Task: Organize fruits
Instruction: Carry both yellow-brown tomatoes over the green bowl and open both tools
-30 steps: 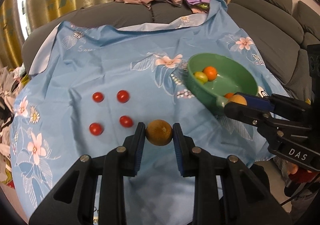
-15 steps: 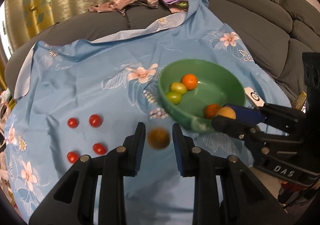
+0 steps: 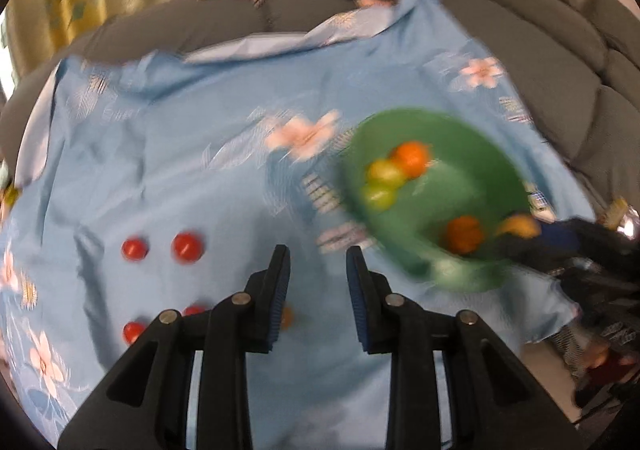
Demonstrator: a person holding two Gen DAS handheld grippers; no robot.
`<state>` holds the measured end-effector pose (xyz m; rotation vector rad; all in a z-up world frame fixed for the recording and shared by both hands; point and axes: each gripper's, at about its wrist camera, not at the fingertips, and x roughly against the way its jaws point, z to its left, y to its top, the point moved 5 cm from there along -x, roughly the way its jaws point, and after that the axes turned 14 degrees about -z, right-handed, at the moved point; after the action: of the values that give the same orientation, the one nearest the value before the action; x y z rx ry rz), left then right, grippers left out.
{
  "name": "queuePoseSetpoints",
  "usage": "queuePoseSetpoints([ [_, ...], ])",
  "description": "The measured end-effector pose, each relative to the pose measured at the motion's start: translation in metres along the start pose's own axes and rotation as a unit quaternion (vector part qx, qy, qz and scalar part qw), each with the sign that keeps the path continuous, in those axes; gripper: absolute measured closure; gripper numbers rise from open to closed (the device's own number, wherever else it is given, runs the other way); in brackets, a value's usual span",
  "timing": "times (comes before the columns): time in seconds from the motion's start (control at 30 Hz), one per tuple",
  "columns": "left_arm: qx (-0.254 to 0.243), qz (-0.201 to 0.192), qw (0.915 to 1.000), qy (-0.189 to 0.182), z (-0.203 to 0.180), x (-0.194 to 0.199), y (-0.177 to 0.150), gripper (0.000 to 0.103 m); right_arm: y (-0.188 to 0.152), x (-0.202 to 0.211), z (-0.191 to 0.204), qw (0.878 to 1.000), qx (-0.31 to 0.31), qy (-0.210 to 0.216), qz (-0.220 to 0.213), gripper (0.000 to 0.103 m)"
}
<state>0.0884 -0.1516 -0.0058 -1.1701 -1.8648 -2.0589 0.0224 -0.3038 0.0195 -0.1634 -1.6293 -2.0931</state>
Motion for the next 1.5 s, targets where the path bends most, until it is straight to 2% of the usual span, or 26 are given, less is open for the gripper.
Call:
queuePoseSetpoints([
  [0.1,-0.001,0.024,0.9995,0.021,0.022,-0.016,-0.023,0.071,-0.004,-0.010,0.007,1.000,-0.001,0.017,0.009,0.074],
  [0.17,0.011,0.041,0.9989,0.019,0.034,-0.029,-0.037,0.065,-0.008,-0.016,0.012,1.000,-0.001,0.027,0.017,0.074],
  [0.23,-0.008,0.032,0.9987,0.039,0.040,-0.034,-0.041,0.060,-0.012,-0.022,0.016,0.999,0.001,0.032,0.025,0.074],
  [0.4,-0.015,0.045,0.9976,0.051,0.047,-0.044,-0.045,0.061,-0.015,-0.030,0.020,0.999,0.004,0.036,0.033,0.074],
  [0.47,-0.003,0.055,0.9975,0.044,0.053,-0.048,-0.053,0.067,-0.016,-0.032,0.022,0.999,0.004,0.038,0.033,0.074],
  [0.5,0.002,0.064,0.9970,0.044,0.056,-0.050,-0.058,0.067,-0.015,-0.033,0.023,0.999,0.005,0.037,0.033,0.074],
  [0.63,0.019,0.053,0.9975,0.042,0.061,-0.050,-0.058,0.076,-0.014,-0.037,0.025,0.999,0.008,0.035,0.032,0.074],
  [0.77,0.032,0.051,0.9974,0.038,0.061,-0.050,-0.057,0.076,-0.014,-0.037,0.027,0.999,0.009,0.035,0.029,0.074],
  [0.87,0.041,0.046,0.9977,0.028,0.055,-0.043,-0.053,0.076,-0.014,-0.037,0.026,0.999,0.011,0.031,0.027,0.074],
  [1.0,0.045,0.023,0.9987,0.001,0.041,-0.030,-0.033,0.076,-0.011,-0.033,0.021,1.000,0.005,0.025,0.019,0.074],
  [1.23,0.004,-0.032,0.9967,-0.074,-0.027,-0.008,0.017,0.076,-0.002,-0.021,0.002,1.000,-0.006,0.002,0.001,0.074],
  [1.5,-0.043,-0.038,0.9918,-0.115,-0.075,-0.018,0.039,0.076,0.002,-0.010,-0.022,0.999,-0.014,-0.027,-0.013,0.073],
])
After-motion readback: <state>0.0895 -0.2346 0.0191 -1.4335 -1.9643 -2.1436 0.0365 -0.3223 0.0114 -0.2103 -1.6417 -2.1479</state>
